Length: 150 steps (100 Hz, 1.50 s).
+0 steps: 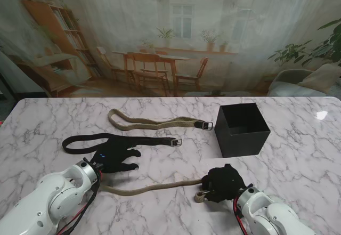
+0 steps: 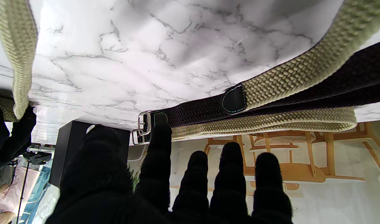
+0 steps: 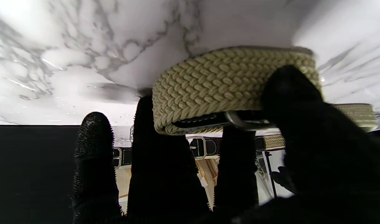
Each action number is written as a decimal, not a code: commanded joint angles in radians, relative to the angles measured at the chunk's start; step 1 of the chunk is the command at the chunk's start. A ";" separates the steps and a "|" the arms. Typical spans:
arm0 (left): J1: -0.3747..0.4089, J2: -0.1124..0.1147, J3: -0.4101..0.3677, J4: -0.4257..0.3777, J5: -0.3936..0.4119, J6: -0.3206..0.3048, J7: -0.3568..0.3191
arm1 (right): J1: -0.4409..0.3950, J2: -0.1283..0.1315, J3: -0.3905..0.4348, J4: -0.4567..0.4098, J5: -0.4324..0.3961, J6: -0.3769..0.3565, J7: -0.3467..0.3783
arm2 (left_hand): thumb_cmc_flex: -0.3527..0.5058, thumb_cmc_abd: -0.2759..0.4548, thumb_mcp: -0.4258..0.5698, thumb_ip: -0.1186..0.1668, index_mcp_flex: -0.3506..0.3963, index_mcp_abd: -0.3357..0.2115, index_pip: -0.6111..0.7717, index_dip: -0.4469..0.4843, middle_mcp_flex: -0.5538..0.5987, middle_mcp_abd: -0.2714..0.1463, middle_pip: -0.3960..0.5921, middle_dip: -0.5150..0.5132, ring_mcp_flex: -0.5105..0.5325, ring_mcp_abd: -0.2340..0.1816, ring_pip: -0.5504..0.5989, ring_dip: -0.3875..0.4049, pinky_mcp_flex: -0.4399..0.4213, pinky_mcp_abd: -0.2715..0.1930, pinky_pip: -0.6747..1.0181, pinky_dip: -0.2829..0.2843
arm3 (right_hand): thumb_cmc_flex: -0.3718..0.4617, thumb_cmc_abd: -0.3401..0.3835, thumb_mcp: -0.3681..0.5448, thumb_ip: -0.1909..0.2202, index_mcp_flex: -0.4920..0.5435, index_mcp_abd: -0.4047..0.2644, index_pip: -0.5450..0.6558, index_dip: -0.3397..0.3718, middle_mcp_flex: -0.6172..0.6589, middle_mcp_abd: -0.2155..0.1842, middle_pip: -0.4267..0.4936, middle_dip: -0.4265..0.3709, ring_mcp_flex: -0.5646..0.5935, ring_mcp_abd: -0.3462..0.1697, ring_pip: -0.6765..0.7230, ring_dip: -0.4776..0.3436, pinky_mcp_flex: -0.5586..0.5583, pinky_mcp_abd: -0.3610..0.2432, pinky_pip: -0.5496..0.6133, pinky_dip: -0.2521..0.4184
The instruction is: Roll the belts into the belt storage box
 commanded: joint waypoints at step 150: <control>-0.009 0.000 0.011 0.012 -0.005 -0.009 -0.007 | -0.004 0.001 0.029 -0.037 0.042 -0.088 0.113 | 0.037 0.039 -0.016 -0.020 0.019 0.019 0.015 0.002 -0.040 0.017 -0.018 0.012 0.004 0.012 -0.007 0.019 -0.020 0.026 -0.018 -0.012 | -0.205 0.214 0.032 0.160 -0.175 0.406 -0.313 0.318 0.351 -0.230 0.009 0.014 0.197 -0.126 0.073 0.058 0.129 -0.296 0.159 0.034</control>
